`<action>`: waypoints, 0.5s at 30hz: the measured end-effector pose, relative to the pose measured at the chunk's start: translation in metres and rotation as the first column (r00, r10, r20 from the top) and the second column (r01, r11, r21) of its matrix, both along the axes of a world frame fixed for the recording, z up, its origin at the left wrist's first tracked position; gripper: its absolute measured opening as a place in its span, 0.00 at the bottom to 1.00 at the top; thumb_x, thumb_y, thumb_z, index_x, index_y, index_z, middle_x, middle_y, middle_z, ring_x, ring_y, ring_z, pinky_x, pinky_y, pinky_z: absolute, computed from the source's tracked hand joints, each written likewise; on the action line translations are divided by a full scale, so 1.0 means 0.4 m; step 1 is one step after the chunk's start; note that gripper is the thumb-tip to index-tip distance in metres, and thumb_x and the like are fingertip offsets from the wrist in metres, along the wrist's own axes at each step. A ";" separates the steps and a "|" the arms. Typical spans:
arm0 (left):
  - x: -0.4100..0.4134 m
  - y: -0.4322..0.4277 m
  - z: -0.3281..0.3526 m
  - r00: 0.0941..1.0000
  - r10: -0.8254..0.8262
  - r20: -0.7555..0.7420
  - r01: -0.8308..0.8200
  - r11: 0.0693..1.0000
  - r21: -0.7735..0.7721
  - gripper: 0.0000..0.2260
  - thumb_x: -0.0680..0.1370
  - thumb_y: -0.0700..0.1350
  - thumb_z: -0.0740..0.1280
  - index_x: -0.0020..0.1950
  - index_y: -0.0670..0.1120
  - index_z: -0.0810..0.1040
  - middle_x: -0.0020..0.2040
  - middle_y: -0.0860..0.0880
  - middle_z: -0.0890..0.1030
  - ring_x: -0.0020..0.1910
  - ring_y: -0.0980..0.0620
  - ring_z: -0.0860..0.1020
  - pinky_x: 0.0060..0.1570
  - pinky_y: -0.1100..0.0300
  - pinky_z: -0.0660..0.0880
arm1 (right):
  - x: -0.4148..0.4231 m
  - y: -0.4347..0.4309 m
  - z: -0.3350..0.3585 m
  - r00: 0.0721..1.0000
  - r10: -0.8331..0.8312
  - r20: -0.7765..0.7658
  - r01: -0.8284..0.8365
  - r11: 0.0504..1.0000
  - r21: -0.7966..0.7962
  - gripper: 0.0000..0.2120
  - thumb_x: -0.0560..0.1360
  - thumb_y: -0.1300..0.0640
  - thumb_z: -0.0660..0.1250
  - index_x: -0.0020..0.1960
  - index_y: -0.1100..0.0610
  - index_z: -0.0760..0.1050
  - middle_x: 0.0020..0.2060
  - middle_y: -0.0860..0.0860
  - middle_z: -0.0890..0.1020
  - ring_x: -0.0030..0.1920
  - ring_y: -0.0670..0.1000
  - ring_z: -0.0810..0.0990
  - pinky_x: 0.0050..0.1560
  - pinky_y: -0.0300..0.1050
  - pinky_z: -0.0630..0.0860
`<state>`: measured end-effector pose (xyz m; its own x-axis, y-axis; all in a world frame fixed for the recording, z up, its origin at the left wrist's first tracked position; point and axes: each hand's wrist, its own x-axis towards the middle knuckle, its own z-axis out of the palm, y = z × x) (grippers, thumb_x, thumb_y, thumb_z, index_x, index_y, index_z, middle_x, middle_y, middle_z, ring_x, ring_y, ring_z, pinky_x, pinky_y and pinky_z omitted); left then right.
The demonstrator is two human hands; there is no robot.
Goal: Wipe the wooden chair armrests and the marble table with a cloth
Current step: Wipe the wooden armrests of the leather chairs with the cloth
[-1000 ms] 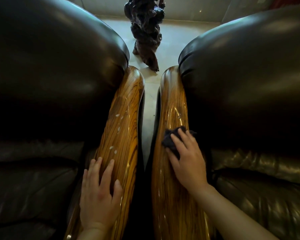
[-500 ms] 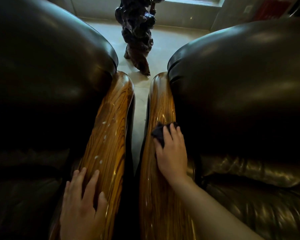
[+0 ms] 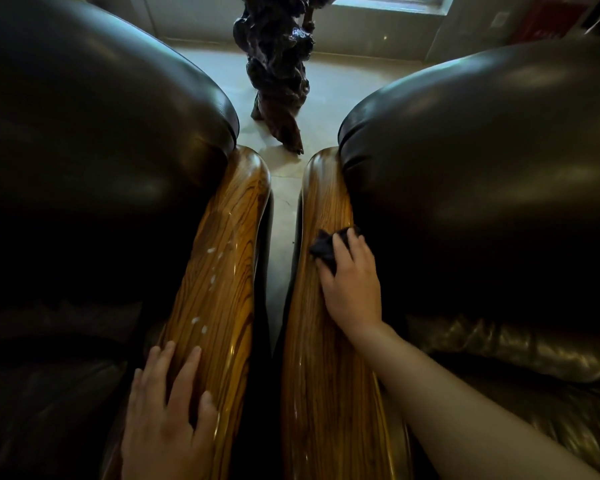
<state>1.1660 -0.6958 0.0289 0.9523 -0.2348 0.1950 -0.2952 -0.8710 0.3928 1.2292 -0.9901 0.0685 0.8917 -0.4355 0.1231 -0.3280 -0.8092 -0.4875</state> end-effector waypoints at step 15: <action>0.001 0.002 -0.005 1.000 -0.004 0.017 0.004 1.000 -0.029 0.27 0.74 0.54 0.58 0.72 0.50 0.69 0.75 0.44 0.65 0.76 0.44 0.61 0.71 0.39 0.59 | 0.118 -0.085 0.103 0.989 0.066 0.133 -0.112 0.920 0.375 0.18 0.78 0.50 0.68 0.67 0.46 0.75 0.66 0.48 0.74 0.67 0.51 0.72 0.66 0.52 0.72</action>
<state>1.1664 -0.6949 0.0271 0.9478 -0.2327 0.2182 -0.3056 -0.8583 0.4123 1.2763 -1.0241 0.1097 0.9183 -0.3899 0.0682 -0.1863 -0.5779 -0.7945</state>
